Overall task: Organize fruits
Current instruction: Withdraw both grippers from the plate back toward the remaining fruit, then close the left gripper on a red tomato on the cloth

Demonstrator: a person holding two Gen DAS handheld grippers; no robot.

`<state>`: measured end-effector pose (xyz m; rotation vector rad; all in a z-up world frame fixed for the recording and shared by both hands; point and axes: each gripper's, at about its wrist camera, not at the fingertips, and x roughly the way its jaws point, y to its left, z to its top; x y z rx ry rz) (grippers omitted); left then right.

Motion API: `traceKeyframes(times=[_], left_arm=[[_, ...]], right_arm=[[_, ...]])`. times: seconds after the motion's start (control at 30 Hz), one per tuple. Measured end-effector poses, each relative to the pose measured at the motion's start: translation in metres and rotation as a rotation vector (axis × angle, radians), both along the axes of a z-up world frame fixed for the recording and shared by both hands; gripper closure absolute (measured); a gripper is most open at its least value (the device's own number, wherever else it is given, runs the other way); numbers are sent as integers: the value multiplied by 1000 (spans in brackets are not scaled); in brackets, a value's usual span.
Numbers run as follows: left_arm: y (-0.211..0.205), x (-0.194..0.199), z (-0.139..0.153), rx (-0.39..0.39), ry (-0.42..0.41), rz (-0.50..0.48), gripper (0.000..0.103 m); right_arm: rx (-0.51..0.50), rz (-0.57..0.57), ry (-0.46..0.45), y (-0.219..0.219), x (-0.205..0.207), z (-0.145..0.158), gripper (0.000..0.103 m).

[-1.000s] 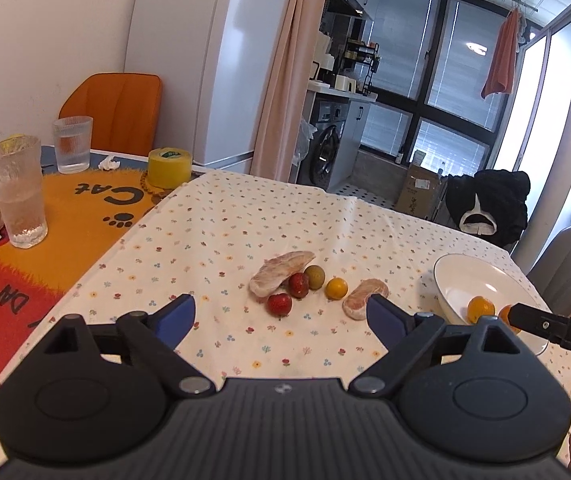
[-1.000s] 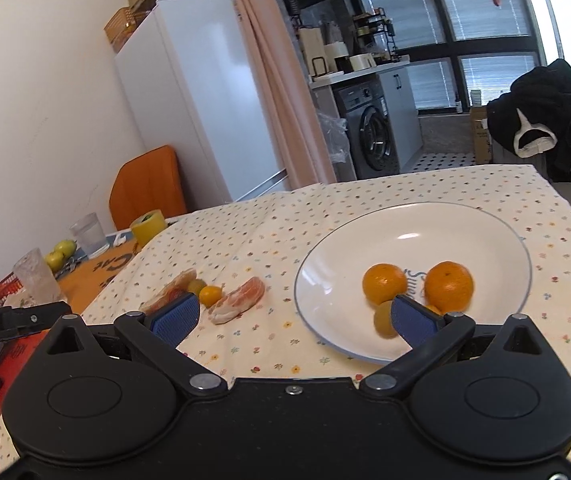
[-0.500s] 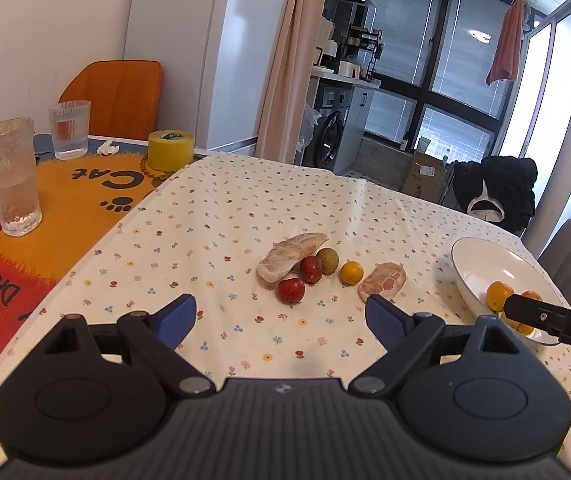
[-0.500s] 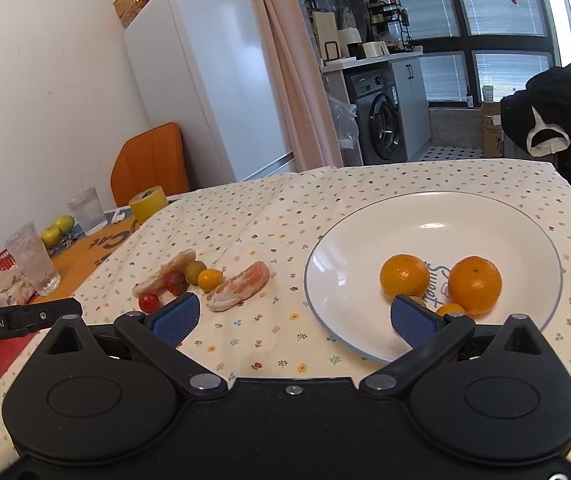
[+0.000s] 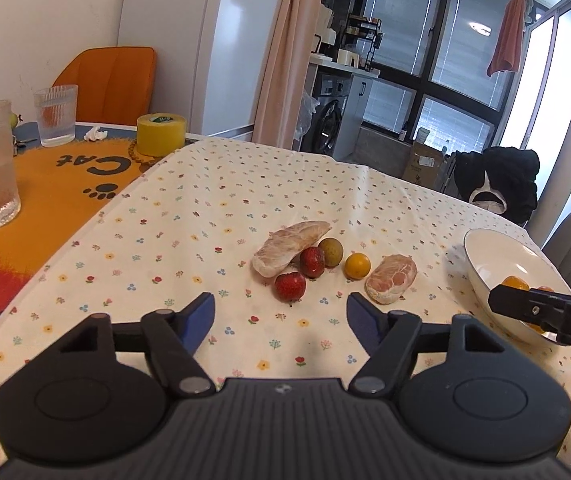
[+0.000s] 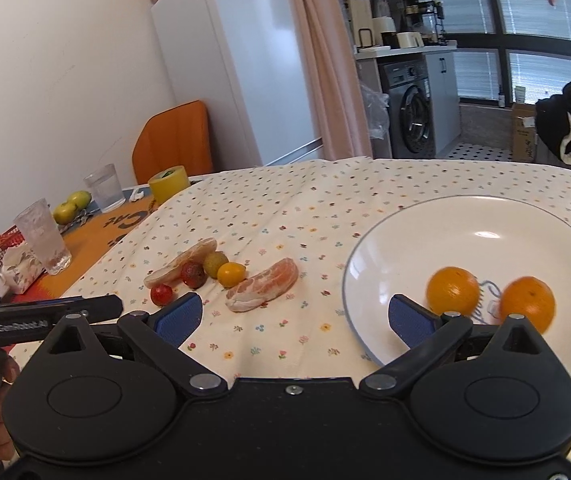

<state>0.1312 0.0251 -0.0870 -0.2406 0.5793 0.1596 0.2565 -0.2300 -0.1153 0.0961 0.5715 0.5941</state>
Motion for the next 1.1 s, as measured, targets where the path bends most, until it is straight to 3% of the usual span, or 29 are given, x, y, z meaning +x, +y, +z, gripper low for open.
traceKeyframes(times=[0.17, 0.3, 0.47, 0.8, 0.93, 1.1], left_arm=[[1, 13, -5, -13, 13, 2, 44], [1, 23, -8, -21, 23, 5, 48], [2, 34, -13, -30, 40, 17, 53], [2, 55, -21, -46, 77, 10, 60], [4, 61, -26, -62, 92, 16, 82], [9, 59, -23, -76, 91, 19, 82]], right_arm=[[-13, 52, 3, 13, 9, 4, 8], [-62, 87, -19, 29, 18, 7, 8], [-100, 132, -13, 44, 32, 6, 16], [-159, 212, 3, 63, 42, 0, 16], [-191, 233, 8, 68, 45, -4, 17], [-230, 251, 12, 74, 49, -8, 17]])
